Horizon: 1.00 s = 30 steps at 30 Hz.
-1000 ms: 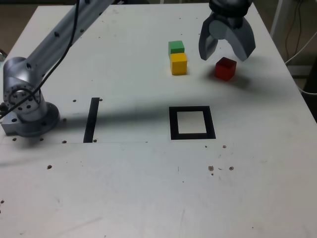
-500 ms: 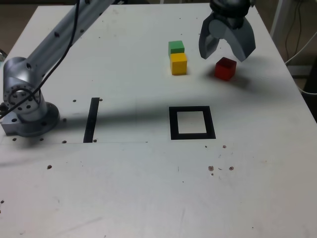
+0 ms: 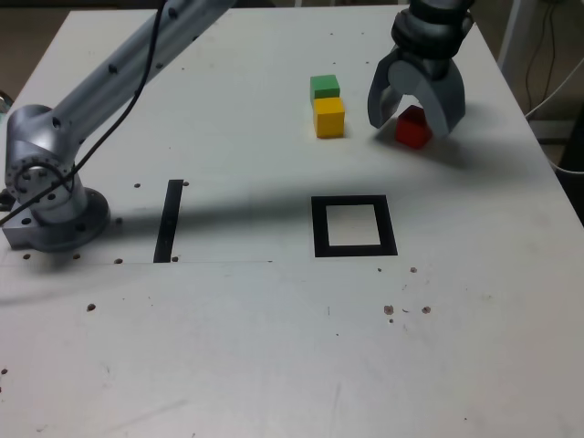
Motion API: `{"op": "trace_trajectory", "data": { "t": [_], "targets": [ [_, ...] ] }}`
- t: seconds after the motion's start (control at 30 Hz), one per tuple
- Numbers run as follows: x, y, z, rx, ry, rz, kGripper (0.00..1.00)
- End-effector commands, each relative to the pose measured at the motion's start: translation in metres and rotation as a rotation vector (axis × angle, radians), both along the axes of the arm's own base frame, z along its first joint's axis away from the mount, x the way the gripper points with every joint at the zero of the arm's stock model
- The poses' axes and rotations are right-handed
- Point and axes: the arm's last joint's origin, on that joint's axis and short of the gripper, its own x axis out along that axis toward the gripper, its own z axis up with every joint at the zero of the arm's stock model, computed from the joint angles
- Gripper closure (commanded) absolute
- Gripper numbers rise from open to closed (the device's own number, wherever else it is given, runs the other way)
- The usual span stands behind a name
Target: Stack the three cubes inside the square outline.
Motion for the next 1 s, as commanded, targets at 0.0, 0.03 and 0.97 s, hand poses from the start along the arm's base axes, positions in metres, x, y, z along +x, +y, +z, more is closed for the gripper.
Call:
{"op": "trace_trajectory", "data": {
  "t": [0.0, 0.03, 0.97],
  "targets": [
    [0.0018, -0.0029, 0.0, 0.013, 0.002, 0.001, 0.29],
    [0.0027, -0.004, 0.0002, 0.019, -0.001, 0.0, 0.36],
    [0.0083, -0.0121, -0.0033, 0.043, -0.003, -0.015, 0.57]
  ]
}}
